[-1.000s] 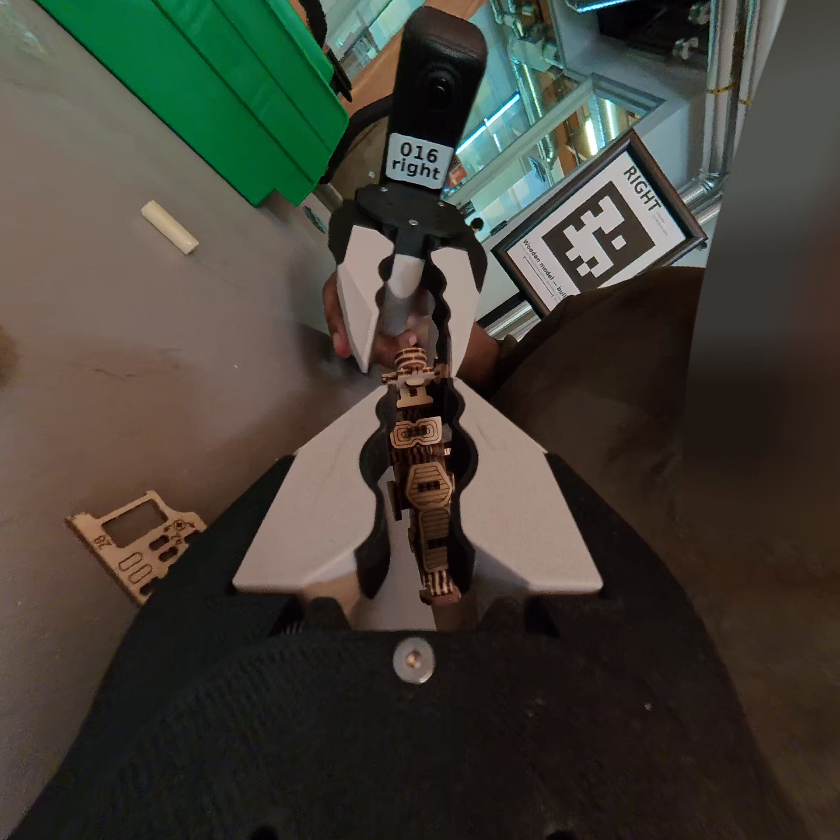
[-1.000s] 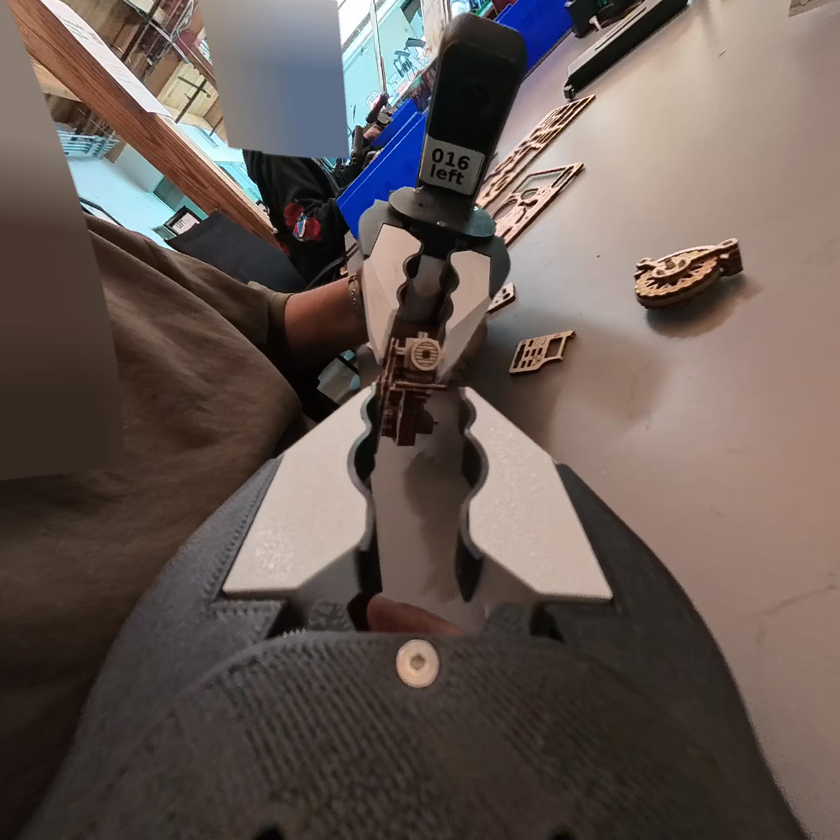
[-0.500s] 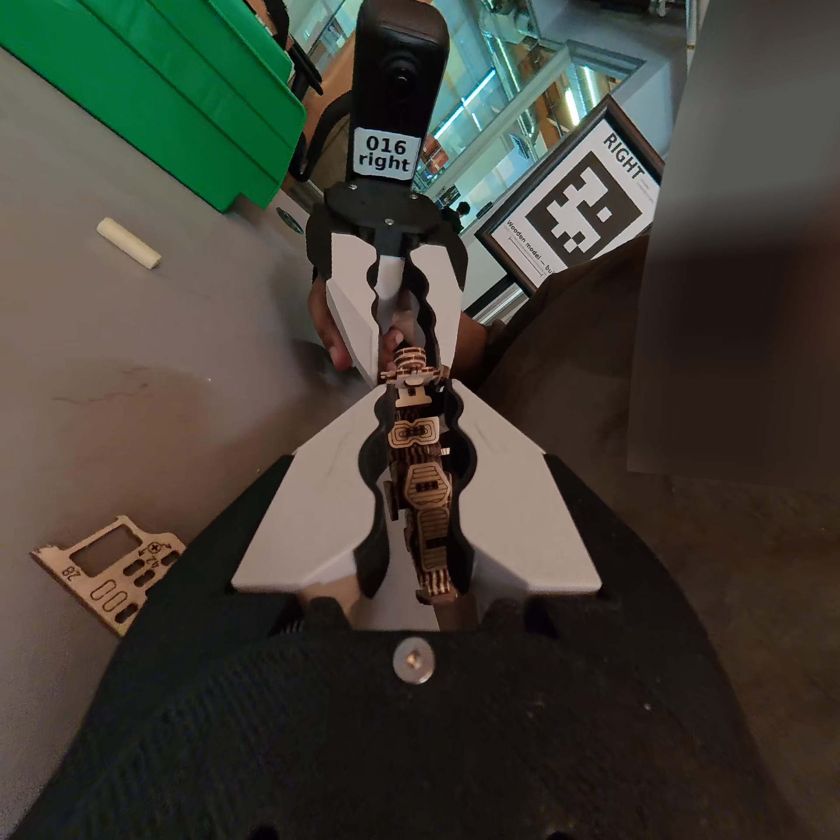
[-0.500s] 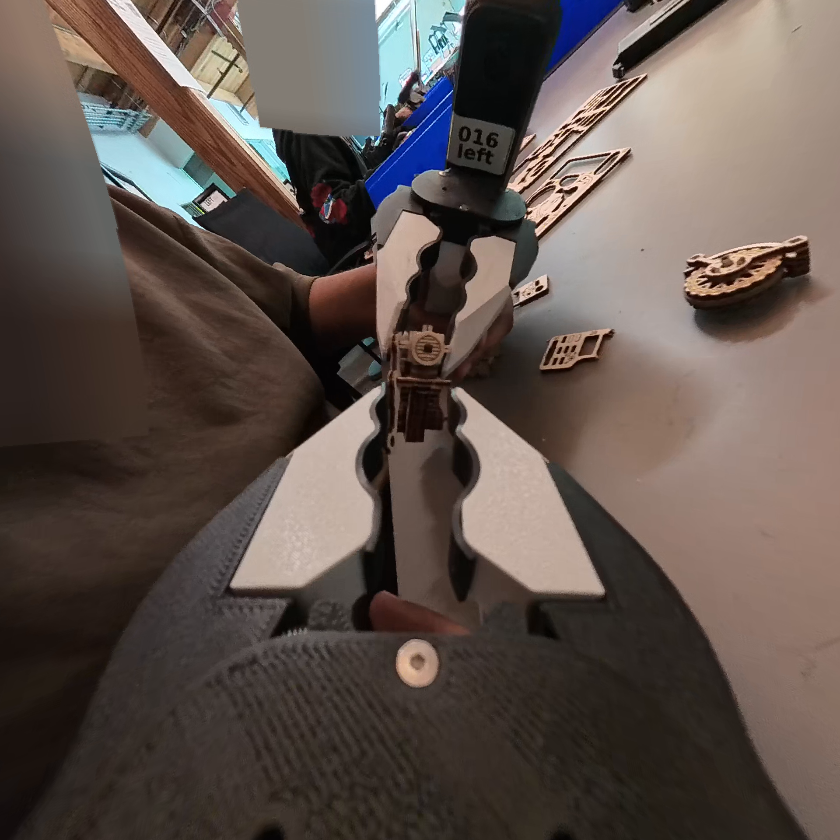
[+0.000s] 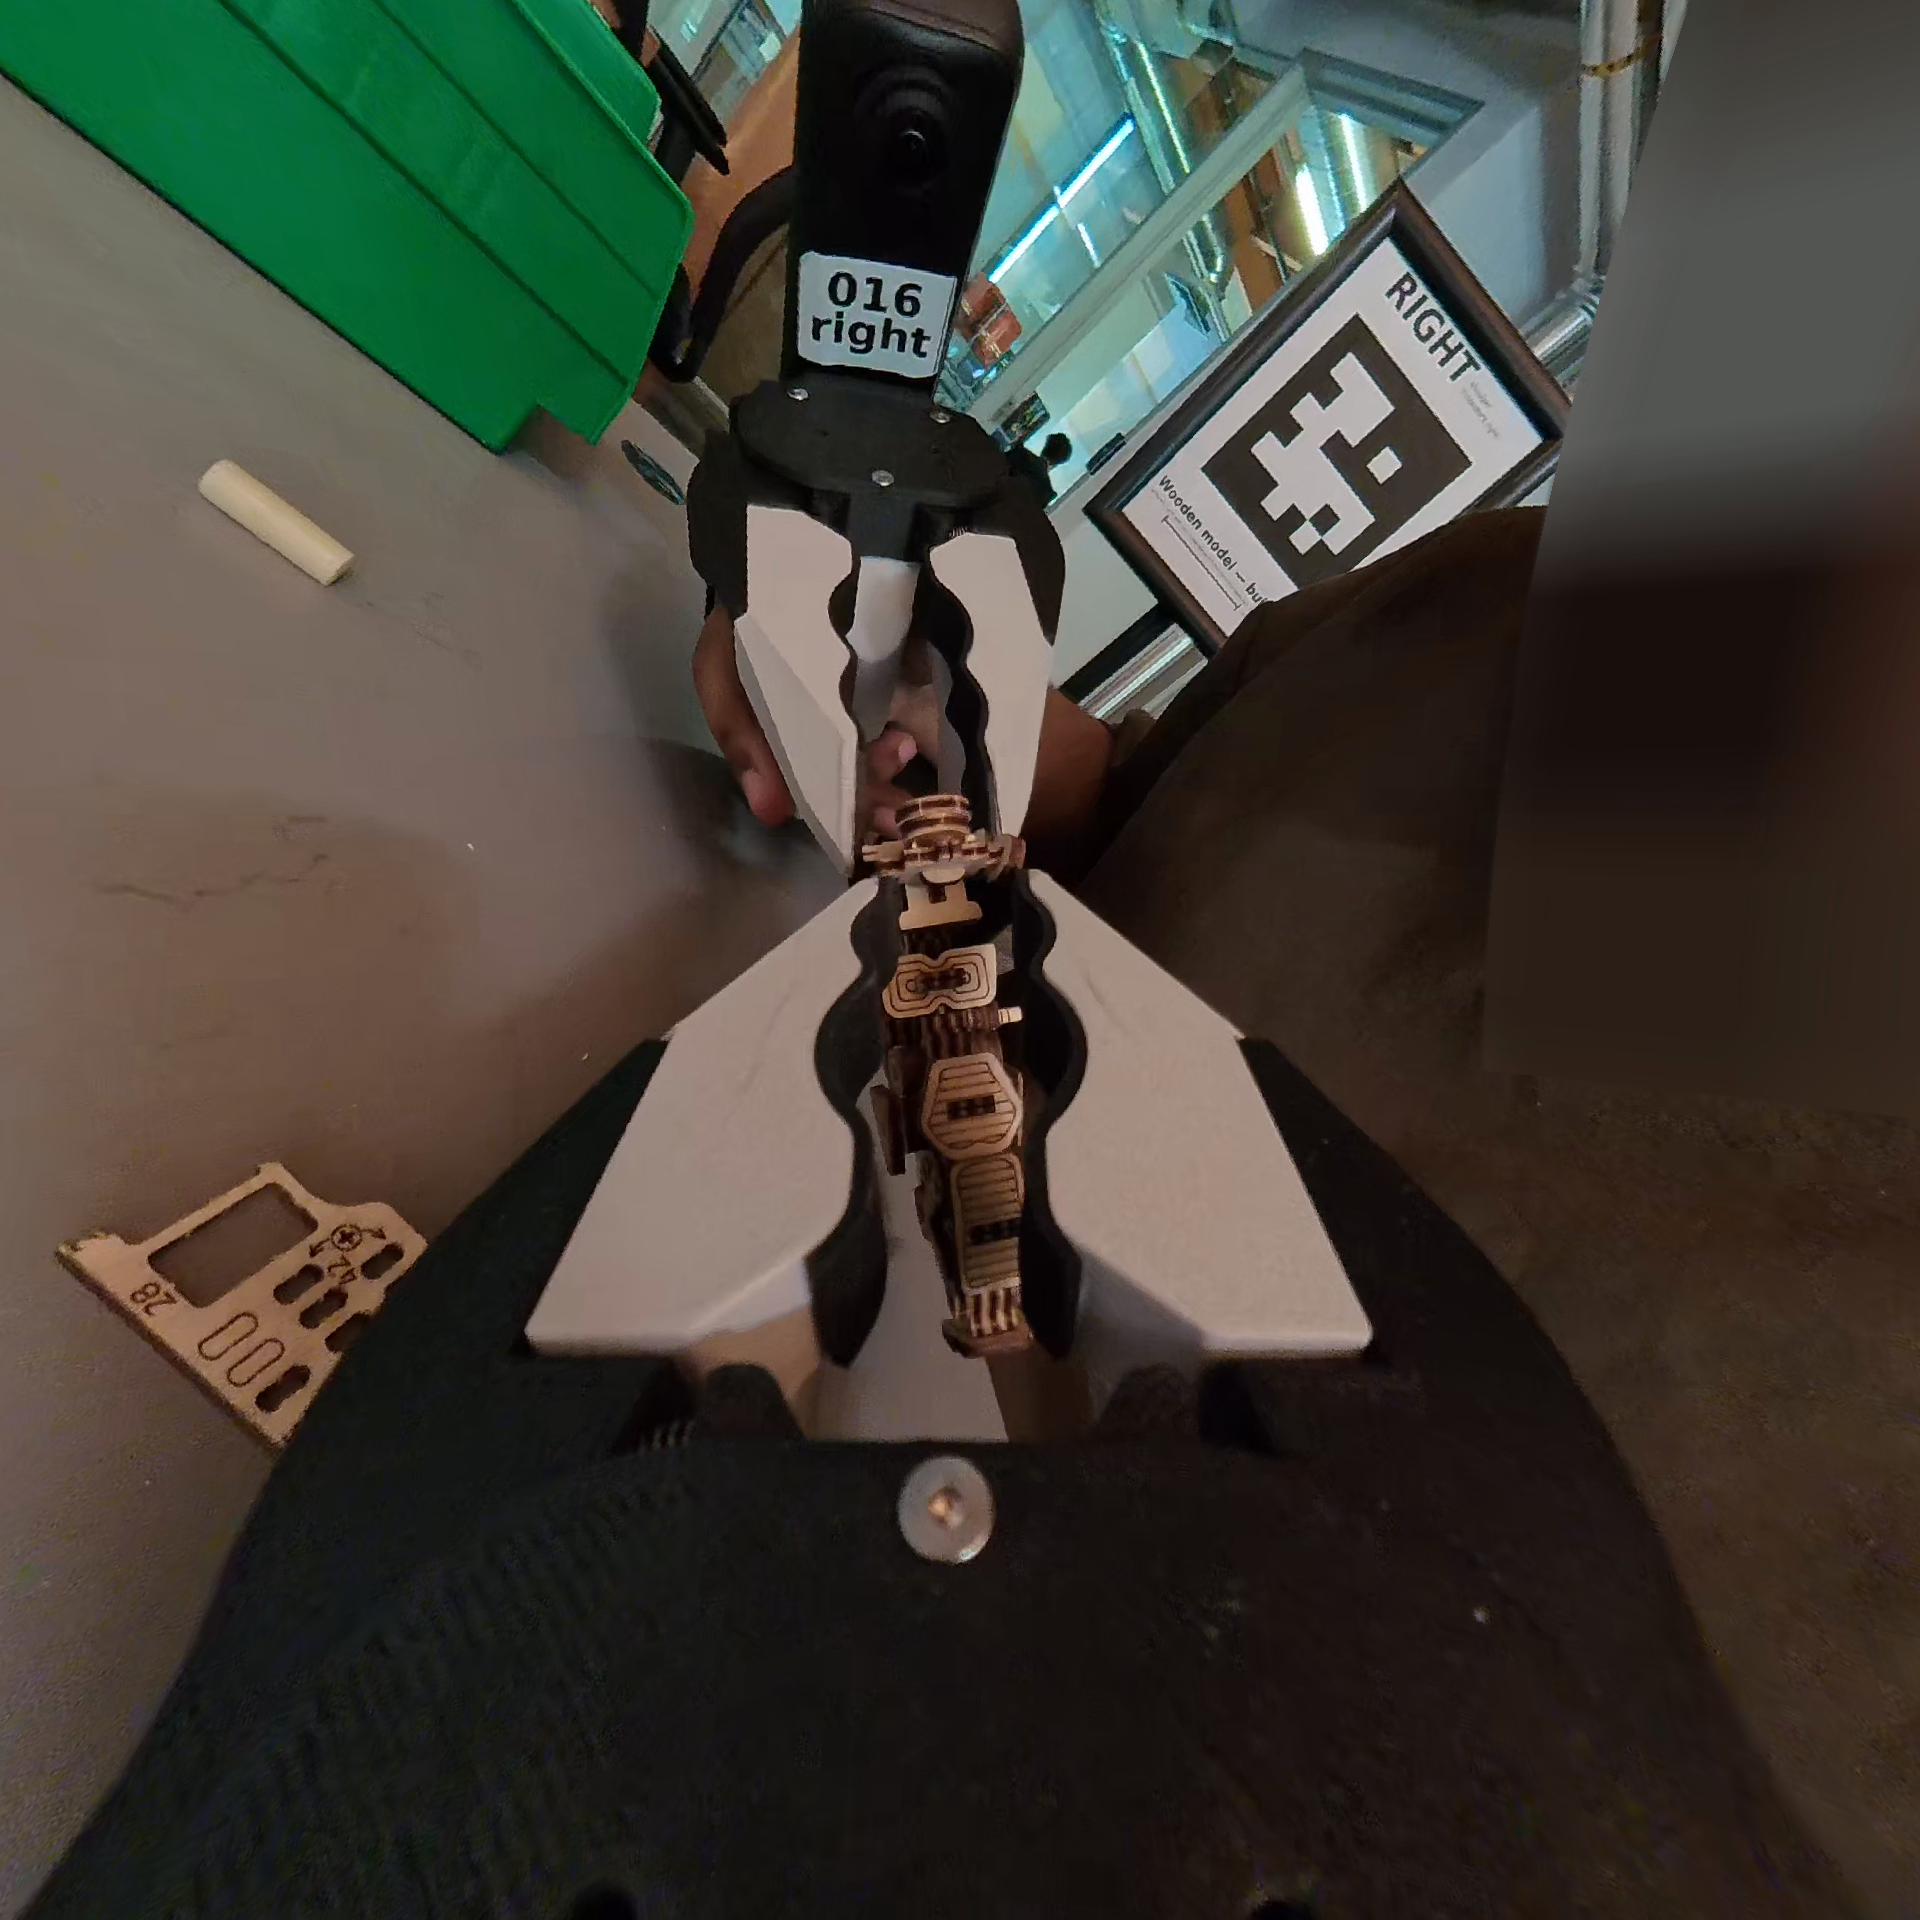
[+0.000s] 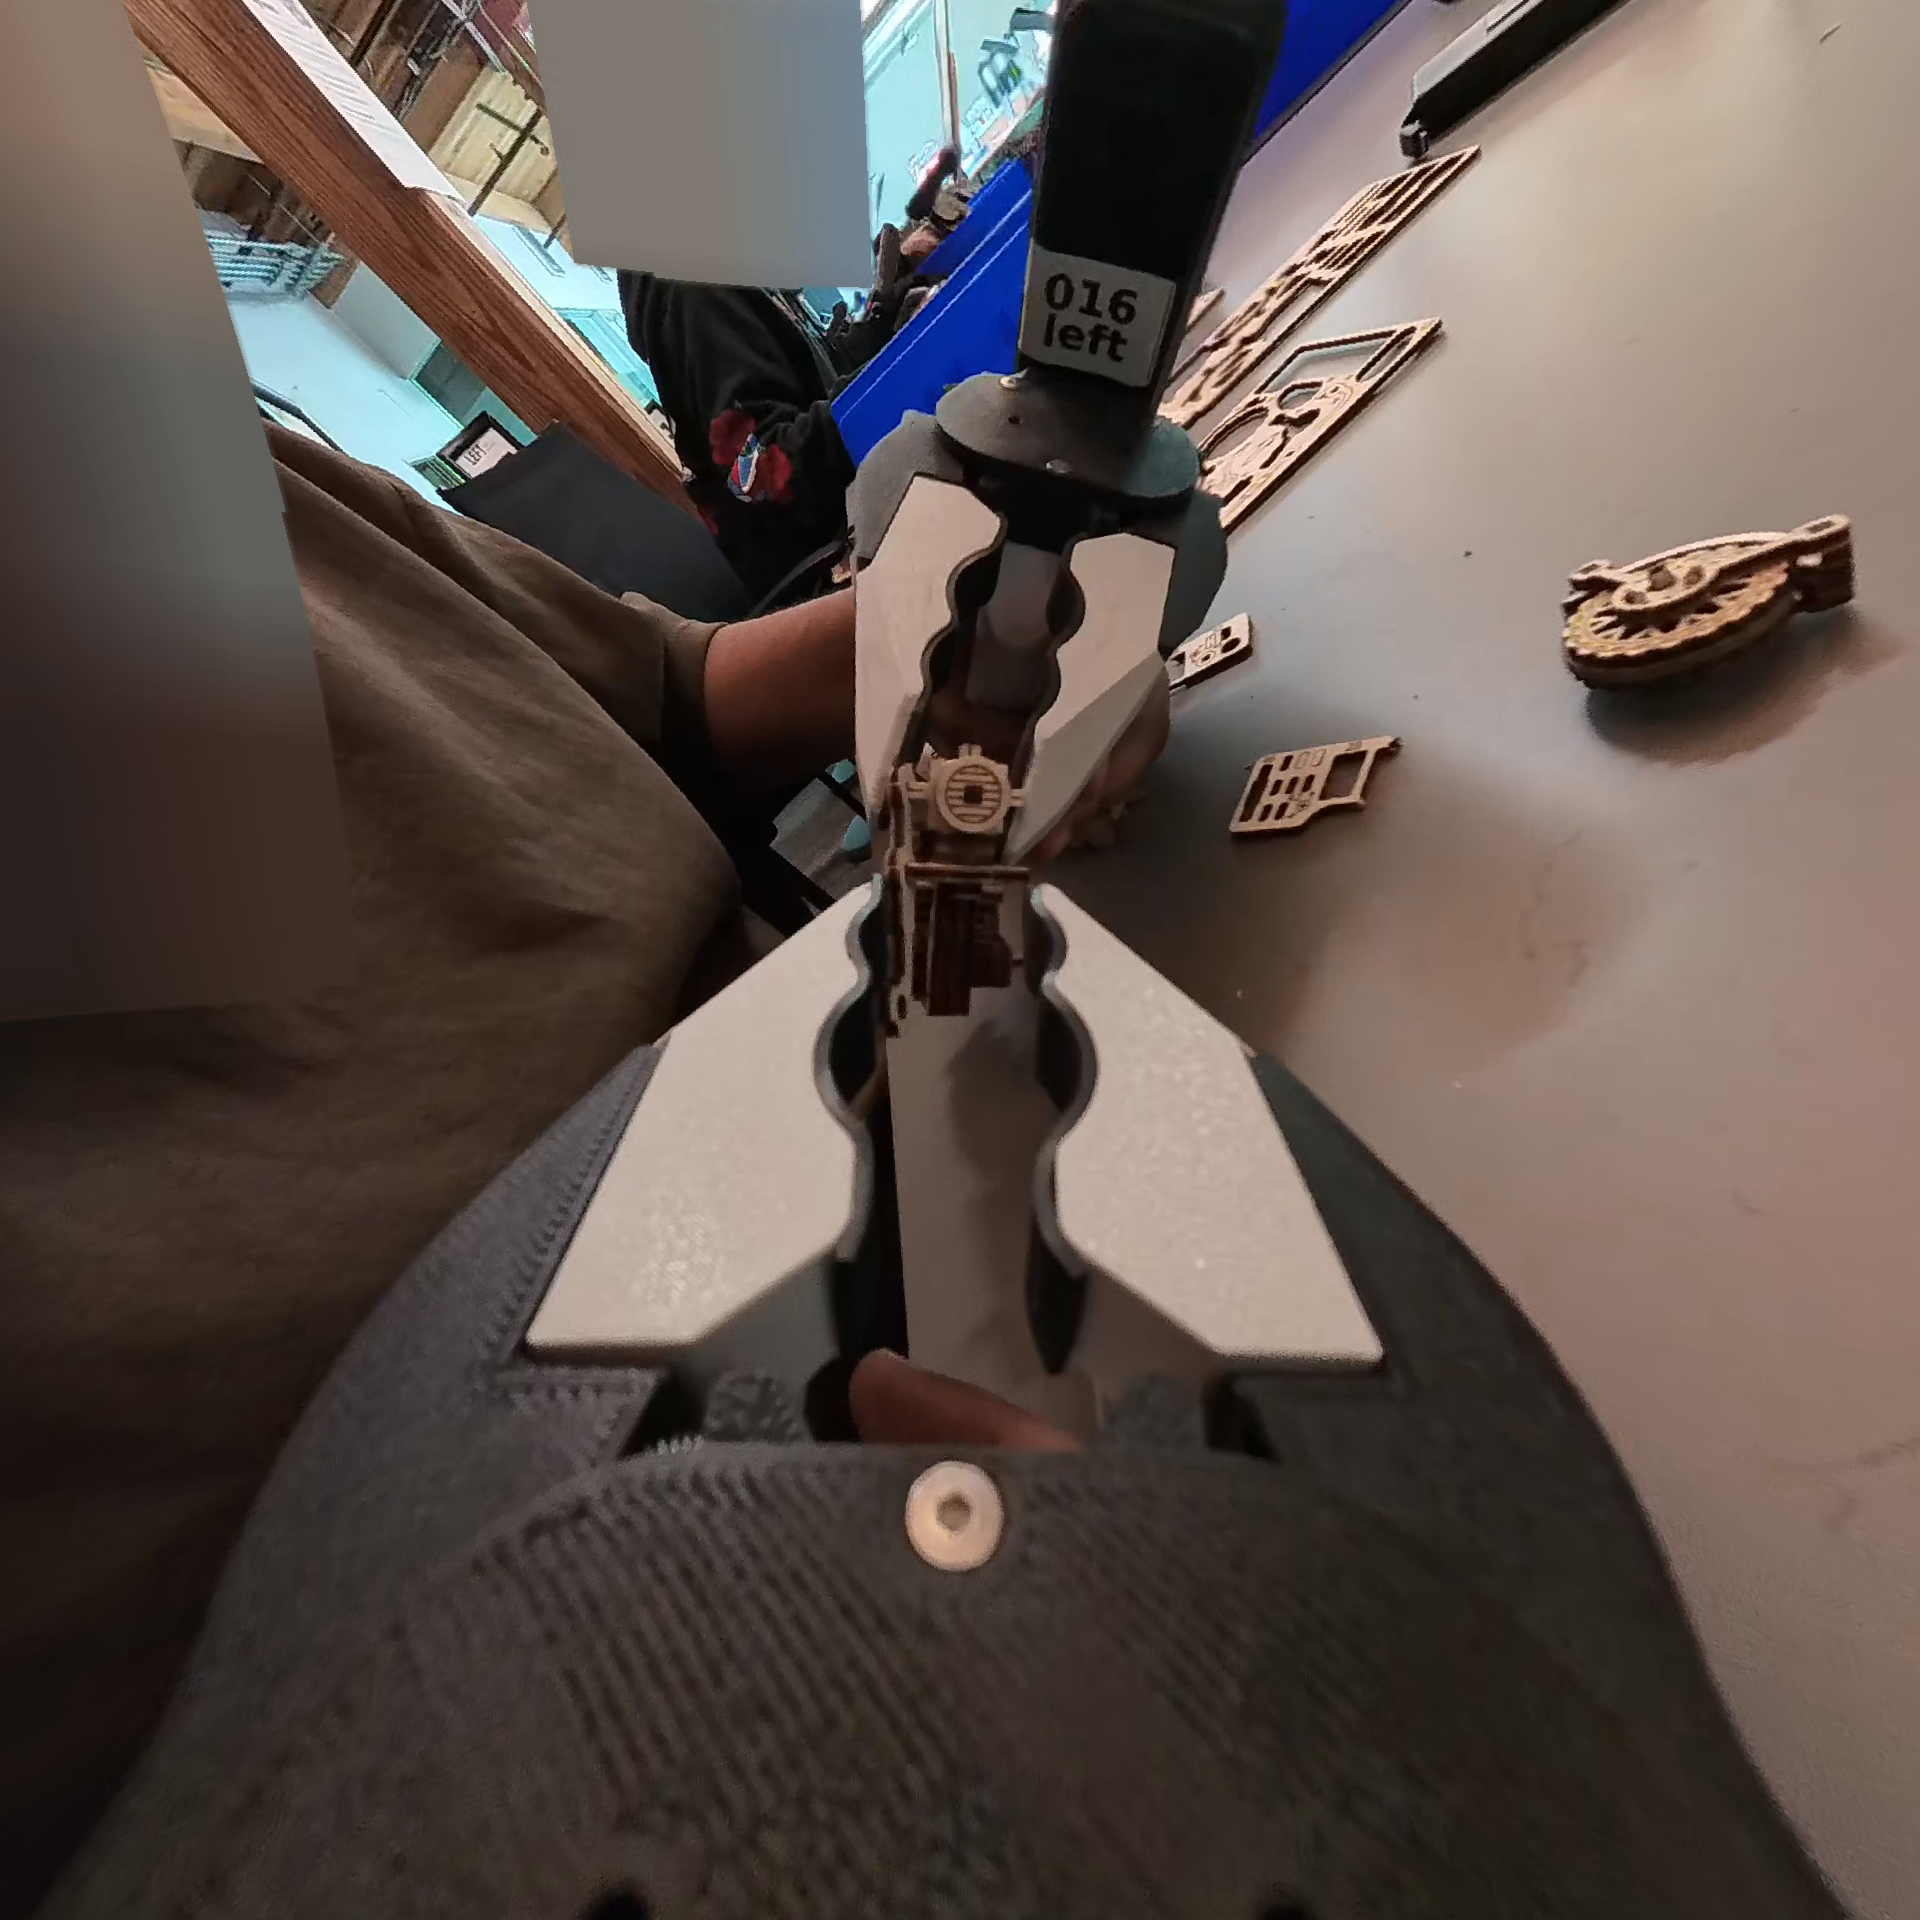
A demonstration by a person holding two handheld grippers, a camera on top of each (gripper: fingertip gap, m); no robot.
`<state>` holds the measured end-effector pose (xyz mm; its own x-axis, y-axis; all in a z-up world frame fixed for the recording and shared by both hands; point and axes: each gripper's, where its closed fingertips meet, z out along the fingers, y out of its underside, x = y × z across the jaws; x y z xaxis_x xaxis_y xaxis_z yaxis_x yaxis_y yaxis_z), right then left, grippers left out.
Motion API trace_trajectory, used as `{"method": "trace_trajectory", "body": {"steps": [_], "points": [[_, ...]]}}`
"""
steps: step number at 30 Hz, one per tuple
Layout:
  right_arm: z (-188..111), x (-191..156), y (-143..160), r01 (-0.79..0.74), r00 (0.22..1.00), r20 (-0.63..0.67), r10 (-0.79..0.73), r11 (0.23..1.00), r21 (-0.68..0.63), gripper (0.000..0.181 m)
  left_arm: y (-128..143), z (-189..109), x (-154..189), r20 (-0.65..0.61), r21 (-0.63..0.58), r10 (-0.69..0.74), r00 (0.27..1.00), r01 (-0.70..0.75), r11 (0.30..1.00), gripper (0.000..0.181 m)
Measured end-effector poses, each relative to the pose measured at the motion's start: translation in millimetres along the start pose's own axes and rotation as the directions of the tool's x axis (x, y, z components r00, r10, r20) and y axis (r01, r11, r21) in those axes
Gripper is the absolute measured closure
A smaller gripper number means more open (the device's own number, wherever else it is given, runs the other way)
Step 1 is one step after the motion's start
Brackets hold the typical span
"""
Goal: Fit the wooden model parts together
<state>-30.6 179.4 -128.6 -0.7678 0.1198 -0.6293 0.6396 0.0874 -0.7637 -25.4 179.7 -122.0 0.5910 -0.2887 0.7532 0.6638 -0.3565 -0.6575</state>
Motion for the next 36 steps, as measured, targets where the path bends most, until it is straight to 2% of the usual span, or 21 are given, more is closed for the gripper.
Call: {"method": "trace_trajectory", "body": {"steps": [21, 26, 30, 36], "points": [[-3, 5, 2, -0.006, 1.0, -0.019, 0.005, 1.0, -0.005, 0.156, 5, 1, -4, 0.045, -0.034, 0.054, 0.998, -0.052, 0.998, 0.161], [1, -2, 7, 0.082, 0.996, -0.012, -0.083, 0.996, -0.036, 0.149, 6, 2, 1, 0.017, -0.036, 0.068, 0.998, -0.067, 0.997, 0.162], [3, -3, 7, 0.167, 0.985, -0.042, -0.169, 0.985, -0.043, 0.153, 11, 4, 1, 0.02, -0.065, 0.074, 0.997, -0.072, 0.995, 0.162], [3, -2, 8, 0.189, 0.98, -0.056, -0.192, 0.98, -0.055, 0.157, 12, 4, 0, 0.01, -0.065, 0.058, 0.998, -0.057, 0.996, 0.162]]}}
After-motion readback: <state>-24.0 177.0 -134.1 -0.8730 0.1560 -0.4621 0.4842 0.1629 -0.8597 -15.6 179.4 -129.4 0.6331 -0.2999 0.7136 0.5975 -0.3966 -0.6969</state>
